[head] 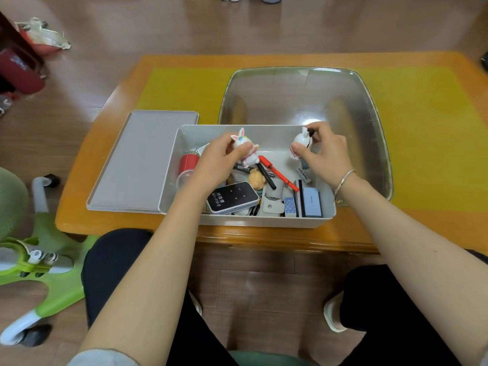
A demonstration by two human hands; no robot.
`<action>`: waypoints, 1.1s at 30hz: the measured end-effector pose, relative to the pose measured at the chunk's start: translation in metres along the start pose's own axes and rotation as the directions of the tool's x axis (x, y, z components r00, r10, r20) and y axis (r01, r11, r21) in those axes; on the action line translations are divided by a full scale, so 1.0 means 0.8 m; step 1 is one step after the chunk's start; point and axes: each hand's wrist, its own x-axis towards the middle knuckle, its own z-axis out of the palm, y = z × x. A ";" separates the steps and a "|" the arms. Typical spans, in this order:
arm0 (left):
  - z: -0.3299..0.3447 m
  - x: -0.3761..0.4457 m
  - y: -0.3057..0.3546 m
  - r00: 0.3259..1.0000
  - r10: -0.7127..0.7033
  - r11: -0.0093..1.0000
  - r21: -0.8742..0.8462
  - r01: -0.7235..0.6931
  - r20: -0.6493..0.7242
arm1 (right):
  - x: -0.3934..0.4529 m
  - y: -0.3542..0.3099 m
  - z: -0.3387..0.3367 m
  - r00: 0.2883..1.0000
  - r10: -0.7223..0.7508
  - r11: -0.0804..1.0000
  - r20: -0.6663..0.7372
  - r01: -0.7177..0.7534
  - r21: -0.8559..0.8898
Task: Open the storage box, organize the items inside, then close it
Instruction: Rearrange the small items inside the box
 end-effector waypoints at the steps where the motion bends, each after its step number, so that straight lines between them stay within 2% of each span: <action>1: 0.000 -0.004 -0.001 1.000 0.004 1.000 -0.004 -0.004 0.018 | 0.001 -0.004 -0.002 1.000 -0.008 1.000 0.005 0.008 -0.011; 4: 0.005 -0.011 0.000 0.997 0.025 1.000 -0.001 -0.025 0.070 | 0.007 -0.021 -0.005 0.998 -0.021 0.997 0.051 0.017 0.073; 8: 0.010 -0.016 0.005 0.989 0.092 0.992 0.076 -0.101 0.113 | 0.014 -0.040 -0.005 0.983 -0.013 0.996 0.183 -0.003 0.088; 10: 0.008 -0.019 0.006 0.991 0.117 0.985 0.122 -0.123 0.058 | 0.013 -0.048 0.000 0.975 -0.002 0.996 0.220 -0.018 0.087; 15: -0.014 -0.026 -0.004 0.994 0.019 0.995 0.099 -0.009 -0.106 | 0.012 -0.065 0.014 0.961 0.053 0.988 0.271 -0.090 0.127; 19: -0.020 -0.031 -0.008 0.973 0.032 0.967 0.252 0.027 -0.227 | 0.007 -0.082 0.021 0.941 0.061 0.980 0.332 -0.120 0.161; 24: -0.009 -0.031 0.000 0.989 0.118 0.942 0.326 -0.084 -0.088 | 0.003 -0.092 0.031 0.939 0.036 0.966 0.341 -0.120 0.227; 30: -0.009 -0.032 -0.001 0.992 0.114 0.950 0.298 -0.092 -0.056 | 0.001 -0.104 0.029 0.923 0.015 0.972 0.384 -0.104 0.212; 33: -0.018 -0.034 -0.008 0.987 0.101 0.952 0.300 -0.060 -0.122 | 0.009 -0.103 0.029 0.917 0.071 0.932 0.393 -0.202 0.302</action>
